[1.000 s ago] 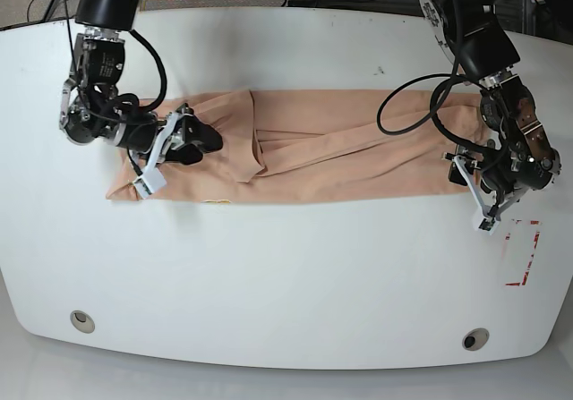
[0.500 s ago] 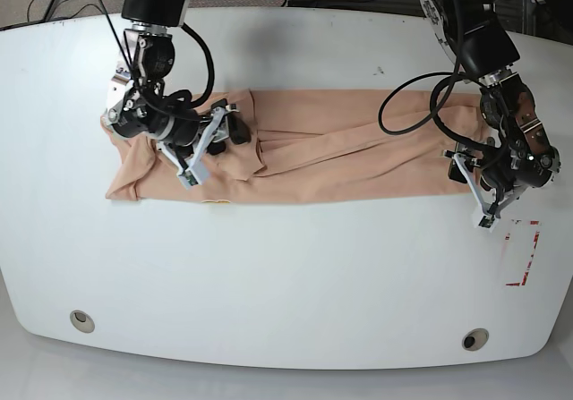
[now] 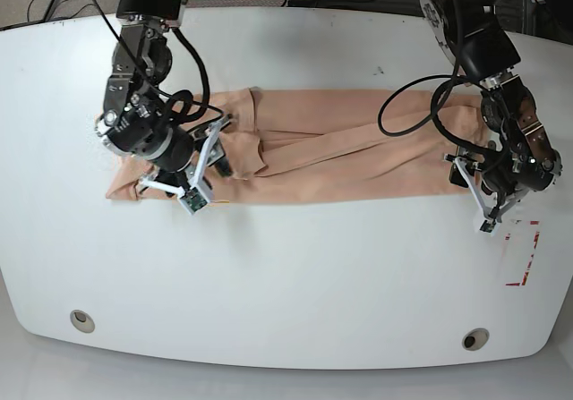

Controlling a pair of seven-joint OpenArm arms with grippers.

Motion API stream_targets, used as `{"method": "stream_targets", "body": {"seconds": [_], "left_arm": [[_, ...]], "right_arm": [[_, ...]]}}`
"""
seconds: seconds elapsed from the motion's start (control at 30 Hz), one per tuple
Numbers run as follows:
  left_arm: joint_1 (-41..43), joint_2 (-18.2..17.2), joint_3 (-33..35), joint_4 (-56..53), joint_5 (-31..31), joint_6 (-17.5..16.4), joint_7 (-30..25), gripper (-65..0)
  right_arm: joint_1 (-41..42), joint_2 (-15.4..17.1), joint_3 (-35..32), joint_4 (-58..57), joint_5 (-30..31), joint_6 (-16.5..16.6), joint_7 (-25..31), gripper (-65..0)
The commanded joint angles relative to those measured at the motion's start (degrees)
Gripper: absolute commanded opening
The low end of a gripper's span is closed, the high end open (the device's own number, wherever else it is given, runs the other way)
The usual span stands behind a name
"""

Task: Layout the t-shirt on the table in an organized manner, then fold the t-shirt properly
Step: 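Push the gathered fabric inward with the right gripper toward the shirt center, then grasp the shirt's ends with both grippers and pull them apart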

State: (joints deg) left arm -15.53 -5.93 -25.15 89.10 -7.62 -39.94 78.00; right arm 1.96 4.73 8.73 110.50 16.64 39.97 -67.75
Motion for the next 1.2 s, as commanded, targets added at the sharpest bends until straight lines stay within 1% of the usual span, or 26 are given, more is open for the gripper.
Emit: {"method": "stream_targets", "body": {"seconds": [0.0,0.07,0.2,0.3,0.4,0.43,0.6,0.77,0.93,1.03,1.07,1.17], "left_arm": [[-2.1,-0.5,-0.2,1.1,-3.1,-0.1,-0.9,-27.8],[-2.2,-0.5,-1.0,1.1,-4.6,-0.1,-0.9,-27.8],[-2.3,-0.6,-3.9,1.1,-5.7,-0.1,-0.9,-27.8],[-2.3,-0.6,-4.4,1.1,-5.9,-0.1,-0.9,-27.8],[-2.3,-0.6,-3.6,0.7,-5.9,-0.1,-0.9,-27.8],[-2.1,-0.6,-3.3,0.6,-5.9,-0.1,-0.9,-27.8],[-1.7,-0.5,-1.8,0.5,-5.5,-0.1,-1.0,-27.8],[0.5,-0.5,1.4,-1.1,-5.5,-0.1,-4.1,-27.8],[2.5,-0.6,3.7,-4.0,-5.5,-0.1,-7.1,-27.8],[3.7,-0.6,4.0,-5.4,-5.5,-0.1,-7.8,-27.8],[4.1,-0.8,4.0,-5.7,-5.5,-0.1,-7.9,-27.8],[5.1,-1.6,4.0,-5.7,-5.5,-0.1,-8.2,-27.8]], "right_arm": [[0.9,3.1,0.3,2.7,-2.6,0.0,0.1,-44.7],[1.1,5.0,1.9,2.7,-5.3,0.0,0.2,-46.0],[1.3,5.1,6.9,0.6,-9.9,0.0,1.2,-46.6],[2.6,5.4,9.2,-2.4,-11.9,0.0,3.5,-46.6],[3.2,5.6,11.4,-6.8,-13.3,0.0,7.1,-46.6],[3.8,6.2,12.2,-8.8,-13.5,0.0,8.9,-46.6],[7.1,6.9,12.7,-16.8,-14.0,0.0,13.8,-46.6],[10.5,7.8,12.9,-23.7,-14.5,0.0,17.5,-46.5],[13.0,9.6,12.9,-27.8,-19.1,0.0,20.8,-45.2],[14.4,9.9,13.4,-30.0,-21.8,0.0,23.7,-37.1],[14.6,10.3,14.1,-31.0,-22.5,0.0,24.6,-32.2],[14.7,10.7,15.4,-33.3,-22.8,0.0,26.0,-23.0]]}}
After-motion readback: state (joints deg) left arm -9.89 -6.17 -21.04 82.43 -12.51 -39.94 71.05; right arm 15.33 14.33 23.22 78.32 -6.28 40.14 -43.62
